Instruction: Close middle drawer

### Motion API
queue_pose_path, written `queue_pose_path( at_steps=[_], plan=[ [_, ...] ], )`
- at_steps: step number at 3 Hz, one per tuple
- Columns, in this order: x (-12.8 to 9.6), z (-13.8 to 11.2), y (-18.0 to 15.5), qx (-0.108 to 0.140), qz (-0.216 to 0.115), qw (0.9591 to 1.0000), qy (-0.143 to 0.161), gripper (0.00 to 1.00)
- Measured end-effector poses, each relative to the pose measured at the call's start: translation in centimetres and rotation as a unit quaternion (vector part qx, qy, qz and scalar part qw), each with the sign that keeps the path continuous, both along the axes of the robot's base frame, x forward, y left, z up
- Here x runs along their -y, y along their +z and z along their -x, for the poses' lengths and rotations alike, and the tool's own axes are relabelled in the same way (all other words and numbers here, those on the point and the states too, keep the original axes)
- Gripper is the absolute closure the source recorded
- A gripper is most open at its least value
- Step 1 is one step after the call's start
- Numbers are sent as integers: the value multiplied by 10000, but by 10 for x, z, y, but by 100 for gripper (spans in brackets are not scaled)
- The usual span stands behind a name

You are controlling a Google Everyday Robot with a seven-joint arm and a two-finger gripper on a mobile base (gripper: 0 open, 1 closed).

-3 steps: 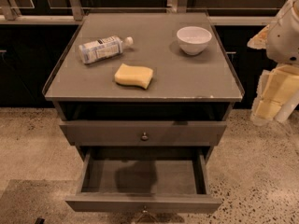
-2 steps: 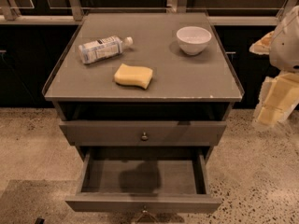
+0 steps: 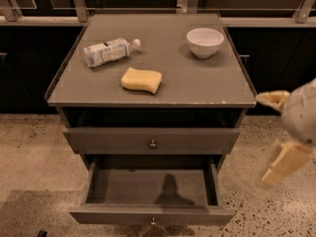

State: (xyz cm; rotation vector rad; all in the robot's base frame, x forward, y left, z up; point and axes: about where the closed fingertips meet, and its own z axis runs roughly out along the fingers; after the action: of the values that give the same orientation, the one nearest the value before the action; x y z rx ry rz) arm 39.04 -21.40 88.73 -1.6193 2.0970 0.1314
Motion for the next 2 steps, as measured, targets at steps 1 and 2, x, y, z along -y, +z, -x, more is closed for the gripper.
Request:
queue_pose_path(
  at_steps=[1, 2],
  plan=[
    [-18, 21, -76, -100, -884, 9958, -201, 0],
    [-27, 42, -194, -674, -1481, 9849, -588, 0]
  ],
)
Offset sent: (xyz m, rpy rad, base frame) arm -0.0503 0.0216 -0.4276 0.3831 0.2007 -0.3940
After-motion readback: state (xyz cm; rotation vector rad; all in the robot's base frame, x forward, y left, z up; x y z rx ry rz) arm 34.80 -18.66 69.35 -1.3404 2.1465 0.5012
